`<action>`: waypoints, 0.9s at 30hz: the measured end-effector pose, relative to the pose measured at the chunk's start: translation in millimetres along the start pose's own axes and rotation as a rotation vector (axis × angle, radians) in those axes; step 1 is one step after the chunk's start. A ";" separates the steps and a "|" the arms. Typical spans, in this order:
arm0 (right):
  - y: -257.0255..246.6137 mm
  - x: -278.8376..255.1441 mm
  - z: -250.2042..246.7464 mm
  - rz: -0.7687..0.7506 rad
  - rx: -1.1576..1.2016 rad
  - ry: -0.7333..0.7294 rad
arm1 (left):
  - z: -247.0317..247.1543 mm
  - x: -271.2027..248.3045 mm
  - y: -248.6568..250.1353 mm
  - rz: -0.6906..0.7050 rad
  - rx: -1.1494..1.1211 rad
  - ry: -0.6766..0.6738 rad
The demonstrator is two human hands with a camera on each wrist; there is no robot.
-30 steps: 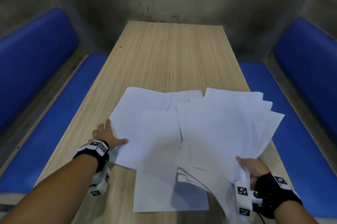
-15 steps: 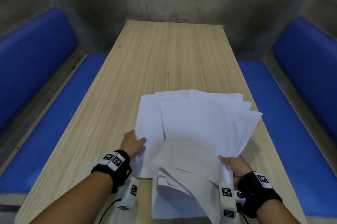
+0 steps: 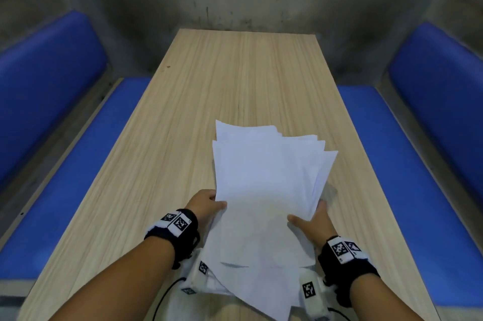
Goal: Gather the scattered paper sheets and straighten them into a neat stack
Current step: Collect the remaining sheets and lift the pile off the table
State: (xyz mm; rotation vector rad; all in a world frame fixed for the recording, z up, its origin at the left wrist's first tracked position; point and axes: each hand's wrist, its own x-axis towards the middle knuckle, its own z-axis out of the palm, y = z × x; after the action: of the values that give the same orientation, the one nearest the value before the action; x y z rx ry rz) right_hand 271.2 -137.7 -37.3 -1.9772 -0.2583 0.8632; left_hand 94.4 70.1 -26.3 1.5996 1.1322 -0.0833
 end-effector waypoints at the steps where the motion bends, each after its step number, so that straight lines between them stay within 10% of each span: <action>1: -2.3 0.7 -3.2 -0.005 -0.018 0.021 | -2.9 -0.6 -0.3 -0.013 0.100 -0.011; 18: -21.2 -3.1 11.1 -0.131 0.045 -0.018 | 4.1 -16.4 9.5 0.043 -0.356 -0.014; 27: -130.7 -34.9 -8.1 -0.525 0.279 0.135 | -40.7 -80.9 107.3 0.591 -0.500 0.296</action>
State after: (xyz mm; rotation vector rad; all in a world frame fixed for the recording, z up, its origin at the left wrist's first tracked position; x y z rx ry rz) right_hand 271.7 -89.4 89.3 -1.5900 -0.5201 0.3996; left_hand 105.1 61.3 113.4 1.4470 0.7673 0.7872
